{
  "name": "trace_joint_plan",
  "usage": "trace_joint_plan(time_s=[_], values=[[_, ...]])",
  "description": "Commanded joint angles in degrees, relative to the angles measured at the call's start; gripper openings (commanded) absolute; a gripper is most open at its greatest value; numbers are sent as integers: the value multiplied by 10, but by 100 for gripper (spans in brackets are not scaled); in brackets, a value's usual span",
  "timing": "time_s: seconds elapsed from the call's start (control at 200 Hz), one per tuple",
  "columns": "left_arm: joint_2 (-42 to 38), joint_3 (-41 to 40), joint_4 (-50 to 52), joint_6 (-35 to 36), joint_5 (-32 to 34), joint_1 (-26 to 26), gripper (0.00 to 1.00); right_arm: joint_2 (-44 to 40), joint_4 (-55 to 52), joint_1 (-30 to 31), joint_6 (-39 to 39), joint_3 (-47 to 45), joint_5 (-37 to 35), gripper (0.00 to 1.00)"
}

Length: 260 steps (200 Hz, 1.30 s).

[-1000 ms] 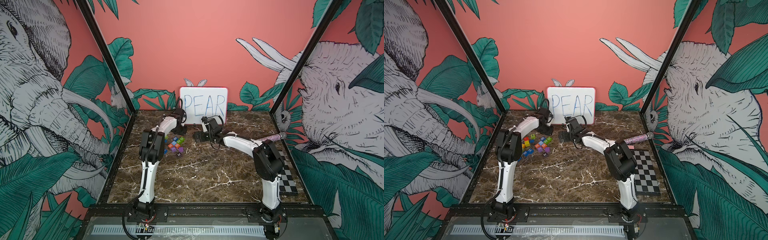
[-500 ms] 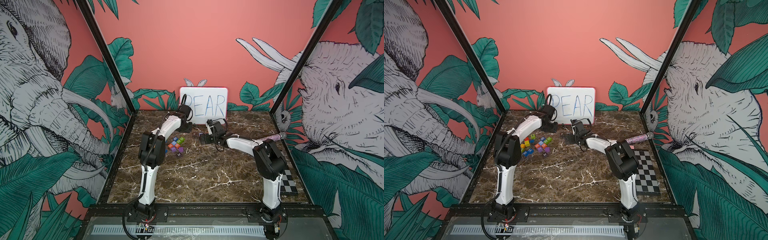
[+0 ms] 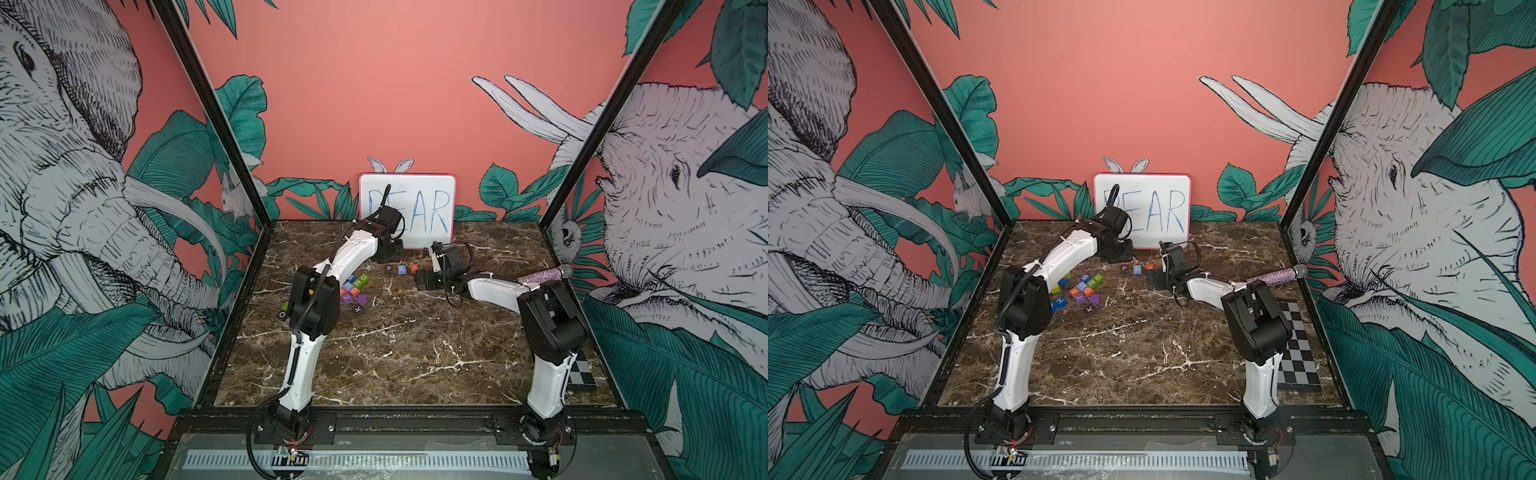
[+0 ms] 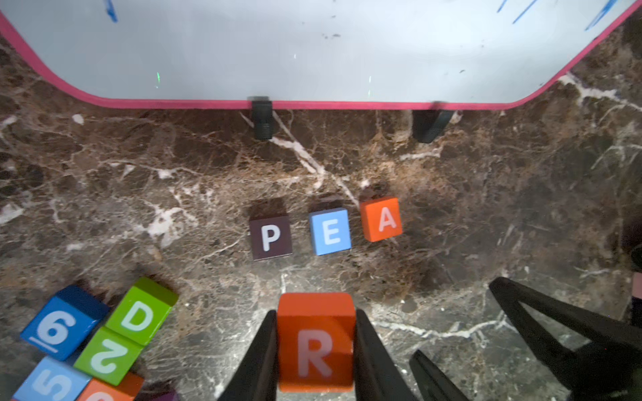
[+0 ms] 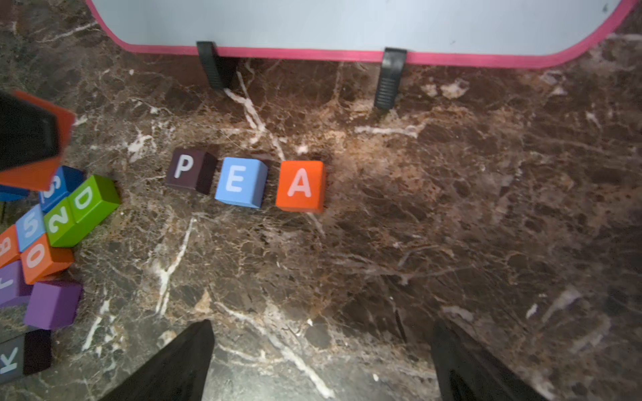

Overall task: Spell the uppercase word “pear” with letter blocks
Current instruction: Place the letter block at the center of the board.

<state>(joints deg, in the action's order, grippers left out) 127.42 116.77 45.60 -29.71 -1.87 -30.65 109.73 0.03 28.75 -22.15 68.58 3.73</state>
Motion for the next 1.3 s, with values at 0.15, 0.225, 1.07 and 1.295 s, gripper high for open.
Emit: trace_joint_plan(time_s=[0.15, 0.225, 1.07, 1.295], values=[[62, 84, -18, -73, -21, -36, 0, -37, 33, -36, -18, -32, 22, 99], [81, 111, -17, -80, -21, -45, 0, -42, 39, -44, -22, -42, 27, 99], [198, 245, -39, -123, 21, -92, 0, -53, 86, -89, -37, -94, 51, 99], [206, 245, -41, -123, 23, -91, 0, -49, 91, -95, -44, -100, 58, 99]])
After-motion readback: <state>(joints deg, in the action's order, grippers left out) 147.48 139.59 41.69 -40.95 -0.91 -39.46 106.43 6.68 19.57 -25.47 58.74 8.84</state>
